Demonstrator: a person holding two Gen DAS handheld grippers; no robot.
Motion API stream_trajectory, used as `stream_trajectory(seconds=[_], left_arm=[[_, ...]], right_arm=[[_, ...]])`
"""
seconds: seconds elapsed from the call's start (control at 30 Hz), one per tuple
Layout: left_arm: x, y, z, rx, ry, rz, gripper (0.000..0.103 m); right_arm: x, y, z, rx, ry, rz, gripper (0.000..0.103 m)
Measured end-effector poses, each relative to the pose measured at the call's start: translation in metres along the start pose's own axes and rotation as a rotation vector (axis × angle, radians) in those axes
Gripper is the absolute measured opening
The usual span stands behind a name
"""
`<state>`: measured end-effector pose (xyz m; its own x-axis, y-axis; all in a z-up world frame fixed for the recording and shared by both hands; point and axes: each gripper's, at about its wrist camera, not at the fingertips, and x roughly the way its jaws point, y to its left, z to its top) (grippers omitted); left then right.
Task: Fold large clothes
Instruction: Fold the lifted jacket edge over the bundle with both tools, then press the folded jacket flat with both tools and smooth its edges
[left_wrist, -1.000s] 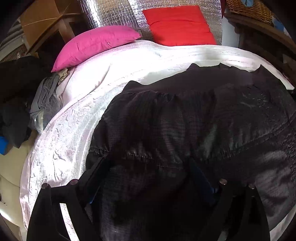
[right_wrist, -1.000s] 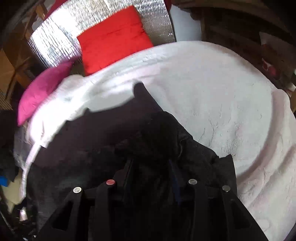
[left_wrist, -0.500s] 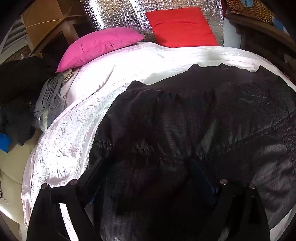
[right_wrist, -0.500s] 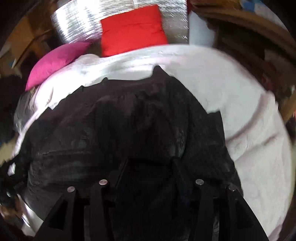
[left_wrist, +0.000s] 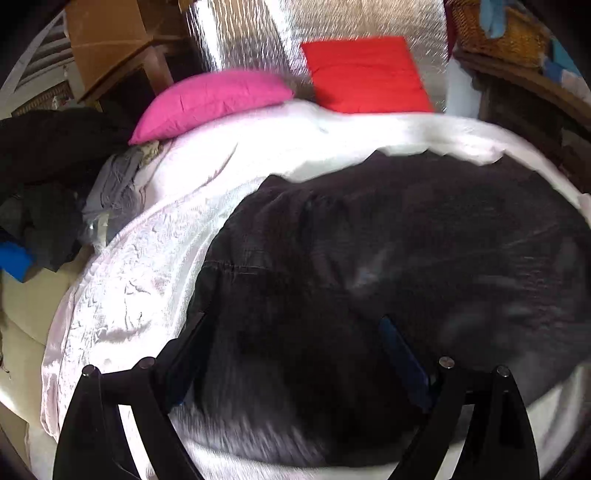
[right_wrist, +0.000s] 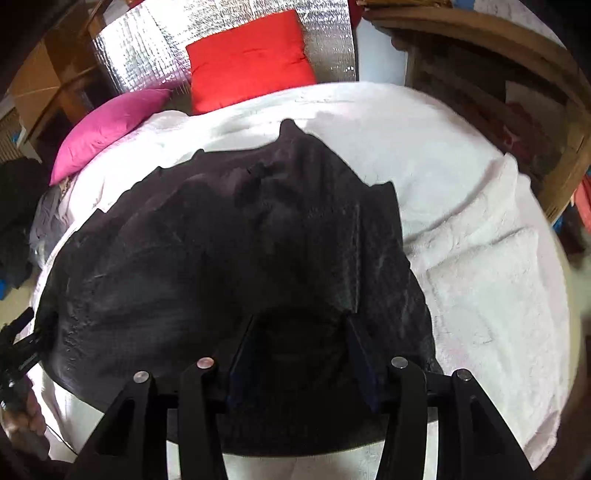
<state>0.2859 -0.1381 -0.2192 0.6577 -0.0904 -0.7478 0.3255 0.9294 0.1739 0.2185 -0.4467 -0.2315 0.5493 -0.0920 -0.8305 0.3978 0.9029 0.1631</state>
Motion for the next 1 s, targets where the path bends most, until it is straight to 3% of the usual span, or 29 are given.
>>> stream_trajectory(seconds=[0.07, 0.17, 0.27, 0.33, 0.47, 0.53, 0.63, 0.67, 0.7, 0.73, 0.87, 0.93, 1.0], left_arm=[[-0.02, -0.006, -0.01, -0.001, -0.029, -0.027, 0.092], [-0.029, -0.013, -0.027, -0.003, -0.02, -0.067, 0.092], [0.004, -0.02, -0.039, 0.002, 0.115, -0.1, 0.094], [0.008, -0.023, -0.043, 0.018, 0.12, -0.091, 0.095], [-0.009, -0.017, -0.029, 0.061, 0.069, -0.087, 0.095], [-0.014, -0.002, -0.015, 0.029, 0.035, -0.082, 0.095], [-0.006, 0.022, 0.005, -0.014, 0.031, -0.043, 0.095], [0.002, 0.031, 0.012, -0.031, 0.035, -0.018, 0.095], [0.011, 0.039, 0.016, -0.049, 0.044, 0.0, 0.095], [0.021, 0.045, 0.018, -0.068, 0.065, 0.014, 0.095], [0.066, 0.052, 0.023, -0.085, 0.159, 0.061, 0.095], [0.088, 0.051, 0.022, -0.103, 0.211, 0.014, 0.096], [0.095, 0.055, 0.022, -0.156, 0.215, -0.021, 0.098]], right_arm=[[-0.014, -0.002, -0.009, 0.034, -0.033, 0.043, 0.054], [-0.021, -0.001, -0.021, 0.043, -0.061, 0.009, 0.054], [-0.005, -0.002, -0.024, 0.033, -0.015, -0.013, 0.054], [-0.002, -0.004, -0.023, 0.037, 0.006, -0.011, 0.054], [-0.011, -0.007, -0.013, 0.078, -0.004, 0.023, 0.054], [-0.017, -0.008, -0.003, 0.106, -0.032, 0.076, 0.054], [-0.024, -0.006, 0.024, 0.105, -0.083, 0.086, 0.054], [-0.022, -0.005, 0.036, 0.106, -0.092, 0.1, 0.052], [-0.019, -0.003, 0.043, 0.11, -0.097, 0.11, 0.041], [-0.013, -0.002, 0.055, 0.12, -0.098, 0.121, 0.035], [0.023, -0.005, 0.085, 0.16, -0.097, 0.11, 0.035], [0.046, -0.017, 0.091, 0.202, -0.086, 0.054, 0.036], [0.083, -0.034, 0.09, 0.255, -0.016, 0.034, 0.034]])
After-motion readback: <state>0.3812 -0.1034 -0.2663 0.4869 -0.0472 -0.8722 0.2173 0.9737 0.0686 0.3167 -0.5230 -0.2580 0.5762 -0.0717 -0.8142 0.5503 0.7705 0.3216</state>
